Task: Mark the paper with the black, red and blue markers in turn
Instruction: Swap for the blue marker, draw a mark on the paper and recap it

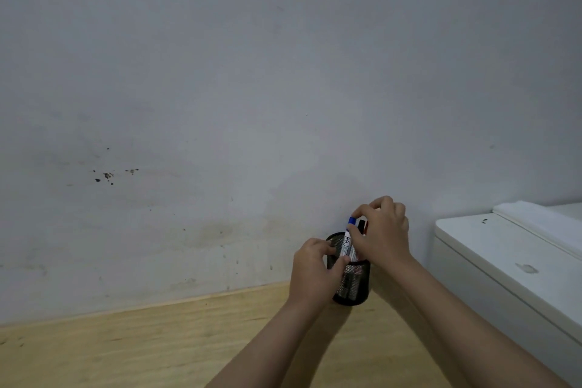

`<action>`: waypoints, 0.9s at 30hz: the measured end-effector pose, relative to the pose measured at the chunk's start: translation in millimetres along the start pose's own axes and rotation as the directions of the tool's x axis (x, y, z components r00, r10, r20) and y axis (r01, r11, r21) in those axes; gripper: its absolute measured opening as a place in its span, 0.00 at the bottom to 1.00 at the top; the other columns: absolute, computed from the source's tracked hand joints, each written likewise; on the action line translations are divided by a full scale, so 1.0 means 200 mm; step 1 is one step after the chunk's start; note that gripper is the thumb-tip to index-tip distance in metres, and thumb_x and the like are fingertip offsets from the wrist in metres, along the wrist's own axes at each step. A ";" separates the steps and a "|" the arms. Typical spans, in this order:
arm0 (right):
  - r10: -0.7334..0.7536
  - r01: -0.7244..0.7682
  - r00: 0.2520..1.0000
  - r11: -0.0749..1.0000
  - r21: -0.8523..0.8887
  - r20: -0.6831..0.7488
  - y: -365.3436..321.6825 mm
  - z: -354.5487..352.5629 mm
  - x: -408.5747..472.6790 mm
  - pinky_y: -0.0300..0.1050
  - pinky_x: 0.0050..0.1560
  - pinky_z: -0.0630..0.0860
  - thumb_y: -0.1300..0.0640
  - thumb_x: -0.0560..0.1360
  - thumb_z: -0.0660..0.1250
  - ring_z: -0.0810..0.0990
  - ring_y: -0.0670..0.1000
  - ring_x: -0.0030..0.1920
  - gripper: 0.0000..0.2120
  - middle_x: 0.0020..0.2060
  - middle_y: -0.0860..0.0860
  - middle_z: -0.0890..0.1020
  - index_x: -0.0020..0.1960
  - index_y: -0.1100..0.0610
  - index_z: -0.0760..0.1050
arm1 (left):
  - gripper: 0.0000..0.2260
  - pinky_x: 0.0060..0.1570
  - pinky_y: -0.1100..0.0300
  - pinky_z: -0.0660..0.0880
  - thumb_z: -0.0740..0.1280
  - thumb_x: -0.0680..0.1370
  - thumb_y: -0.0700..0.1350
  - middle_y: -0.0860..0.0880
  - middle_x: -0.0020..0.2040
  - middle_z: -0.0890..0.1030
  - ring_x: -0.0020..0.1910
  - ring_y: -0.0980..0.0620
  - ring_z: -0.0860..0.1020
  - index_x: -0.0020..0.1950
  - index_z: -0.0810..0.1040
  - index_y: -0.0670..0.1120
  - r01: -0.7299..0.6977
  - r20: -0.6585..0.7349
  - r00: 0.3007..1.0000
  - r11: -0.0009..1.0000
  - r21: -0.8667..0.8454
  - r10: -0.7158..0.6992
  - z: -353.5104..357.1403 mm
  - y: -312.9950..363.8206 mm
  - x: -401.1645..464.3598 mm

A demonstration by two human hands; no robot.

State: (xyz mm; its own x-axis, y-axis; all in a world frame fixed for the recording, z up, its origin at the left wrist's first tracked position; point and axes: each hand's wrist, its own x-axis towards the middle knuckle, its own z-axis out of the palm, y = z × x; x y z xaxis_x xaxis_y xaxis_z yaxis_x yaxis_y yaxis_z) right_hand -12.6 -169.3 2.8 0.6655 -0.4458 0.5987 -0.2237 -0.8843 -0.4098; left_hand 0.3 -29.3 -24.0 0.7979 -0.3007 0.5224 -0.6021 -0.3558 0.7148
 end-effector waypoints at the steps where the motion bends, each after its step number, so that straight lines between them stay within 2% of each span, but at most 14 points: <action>1: -0.009 0.009 1.000 0.999 0.046 -0.015 -0.01 -0.01 -0.01 0.48 0.52 0.64 0.53 0.68 0.71 0.67 0.56 0.54 0.08 0.48 0.51 0.73 0.46 0.53 0.80 | 0.08 0.51 0.63 0.73 0.70 0.73 0.46 0.47 0.49 0.81 0.50 0.53 0.78 0.47 0.81 0.42 -0.011 0.021 1.000 1.000 0.007 0.011 0.00 0.00 0.00; 3: -0.011 0.012 1.000 0.988 0.151 -0.007 -0.04 -0.04 -0.05 0.47 0.51 0.64 0.56 0.67 0.71 0.66 0.52 0.50 0.05 0.43 0.47 0.74 0.42 0.52 0.79 | 0.06 0.52 0.62 0.72 0.66 0.75 0.43 0.46 0.50 0.80 0.49 0.54 0.76 0.46 0.81 0.41 -0.023 0.061 0.998 1.000 0.013 0.022 -0.01 0.01 -0.01; 4: -0.007 0.004 1.000 0.974 0.226 0.013 -0.05 -0.06 -0.07 0.45 0.50 0.66 0.57 0.67 0.71 0.67 0.51 0.49 0.04 0.39 0.46 0.76 0.40 0.52 0.78 | 0.06 0.51 0.66 0.70 0.65 0.75 0.42 0.47 0.50 0.80 0.49 0.56 0.75 0.45 0.80 0.41 -0.015 0.059 0.998 1.000 -0.001 0.015 -0.03 0.02 -0.02; 6: -0.014 -0.003 0.999 0.919 0.395 0.041 -0.08 -0.11 -0.12 0.34 0.45 0.68 0.62 0.66 0.71 0.71 0.49 0.46 0.06 0.34 0.43 0.78 0.37 0.51 0.78 | 0.05 0.45 0.73 0.67 0.64 0.75 0.40 0.48 0.47 0.80 0.47 0.57 0.74 0.44 0.80 0.42 0.029 0.026 0.999 0.998 -0.055 -0.028 -0.07 0.04 -0.04; 7: -0.027 0.016 0.999 0.893 0.450 0.019 -0.10 -0.13 -0.15 0.28 0.42 0.67 0.64 0.66 0.72 0.72 0.47 0.45 0.08 0.34 0.41 0.79 0.37 0.51 0.78 | 0.05 0.43 0.72 0.67 0.64 0.75 0.41 0.49 0.45 0.80 0.44 0.57 0.75 0.44 0.80 0.43 0.071 0.015 0.997 0.993 -0.091 -0.070 -0.11 0.06 -0.06; 9: -0.075 0.103 0.994 0.863 0.494 -0.077 -0.15 -0.20 -0.22 0.25 0.42 0.66 0.67 0.65 0.72 0.73 0.43 0.46 0.12 0.34 0.38 0.79 0.38 0.50 0.79 | 0.07 0.41 0.65 0.71 0.63 0.76 0.43 0.47 0.41 0.83 0.40 0.55 0.78 0.42 0.80 0.43 0.196 0.030 0.981 0.959 -0.204 -0.194 -0.19 0.12 -0.09; 11: -0.156 0.225 0.972 0.828 0.513 -0.175 -0.21 -0.28 -0.31 0.26 0.44 0.67 0.69 0.64 0.73 0.74 0.42 0.47 0.14 0.37 0.37 0.80 0.39 0.50 0.80 | 0.08 0.41 0.57 0.75 0.62 0.77 0.43 0.45 0.39 0.84 0.38 0.52 0.80 0.43 0.79 0.43 0.374 0.112 0.926 0.836 -0.401 -0.361 -0.30 0.19 -0.12; 13: -0.265 0.364 0.929 0.776 0.515 -0.258 -0.28 -0.38 -0.41 0.30 0.46 0.71 0.69 0.64 0.74 0.76 0.46 0.46 0.13 0.38 0.39 0.82 0.41 0.53 0.82 | 0.09 0.40 0.57 0.77 0.60 0.78 0.45 0.44 0.38 0.84 0.36 0.49 0.81 0.46 0.78 0.42 0.561 0.305 0.825 0.626 -0.541 -0.476 -0.42 0.27 -0.16; 15: -0.358 0.480 0.876 0.714 0.510 -0.322 -0.34 -0.46 -0.53 0.37 0.45 0.73 0.68 0.64 0.75 0.78 0.50 0.44 0.12 0.39 0.42 0.84 0.42 0.53 0.83 | 0.10 0.37 0.58 0.79 0.61 0.79 0.46 0.45 0.35 0.82 0.33 0.50 0.80 0.46 0.78 0.42 0.660 0.460 0.750 0.491 -0.569 -0.475 -0.53 0.33 -0.21; 17: -0.411 0.537 0.843 0.661 0.524 -0.347 -0.40 -0.51 -0.64 0.39 0.45 0.74 0.65 0.65 0.75 0.79 0.51 0.43 0.09 0.40 0.44 0.85 0.42 0.54 0.83 | 0.07 0.34 0.60 0.79 0.64 0.77 0.43 0.45 0.33 0.80 0.30 0.51 0.78 0.46 0.79 0.41 0.681 0.518 0.732 0.442 -0.584 -0.443 -0.63 0.38 -0.29; 20: -0.460 0.550 0.832 0.621 0.558 -0.309 -0.48 -0.57 -0.78 0.41 0.45 0.75 0.64 0.66 0.75 0.78 0.46 0.46 0.07 0.42 0.44 0.86 0.42 0.55 0.84 | 0.06 0.28 0.65 0.76 0.68 0.73 0.39 0.45 0.34 0.79 0.27 0.53 0.77 0.50 0.79 0.40 0.655 0.491 0.753 0.428 -0.622 -0.439 -0.74 0.42 -0.42; 23: -0.432 0.503 0.860 0.628 0.593 -0.272 -0.52 -0.63 -0.90 0.41 0.47 0.76 0.66 0.66 0.74 0.80 0.45 0.48 0.11 0.45 0.43 0.84 0.45 0.54 0.84 | 0.09 0.33 0.62 0.78 0.69 0.73 0.39 0.45 0.36 0.82 0.32 0.52 0.79 0.53 0.79 0.40 0.580 0.411 0.809 0.457 -0.675 -0.419 -0.87 0.41 -0.55; 25: -0.278 0.361 0.932 0.643 0.675 -0.234 -0.55 -0.66 -0.99 0.38 0.46 0.76 0.64 0.67 0.74 0.81 0.46 0.46 0.10 0.41 0.41 0.83 0.46 0.52 0.82 | 0.08 0.40 0.59 0.78 0.69 0.73 0.40 0.45 0.40 0.84 0.38 0.52 0.81 0.52 0.80 0.43 0.515 0.357 0.855 0.536 -0.669 -0.376 -0.95 0.40 -0.65; 27: -0.039 0.120 0.992 0.602 0.790 -0.121 -0.60 -0.65 -1.06 0.38 0.41 0.75 0.63 0.68 0.74 0.79 0.45 0.38 0.10 0.37 0.44 0.82 0.46 0.51 0.81 | 0.07 0.43 0.60 0.79 0.69 0.73 0.40 0.47 0.41 0.85 0.41 0.53 0.82 0.51 0.82 0.45 0.466 0.322 0.885 0.611 -0.640 -0.337 -1.02 0.38 -0.76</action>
State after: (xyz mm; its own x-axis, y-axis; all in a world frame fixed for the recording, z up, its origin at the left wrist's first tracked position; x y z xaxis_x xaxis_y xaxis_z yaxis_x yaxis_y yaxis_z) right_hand -219.8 13.9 13.9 0.5830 -0.4242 0.6929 0.5073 -0.4761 -0.7183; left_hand -161.2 169.4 46.6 0.8995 -0.4311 0.0715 0.0222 0.2085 0.9778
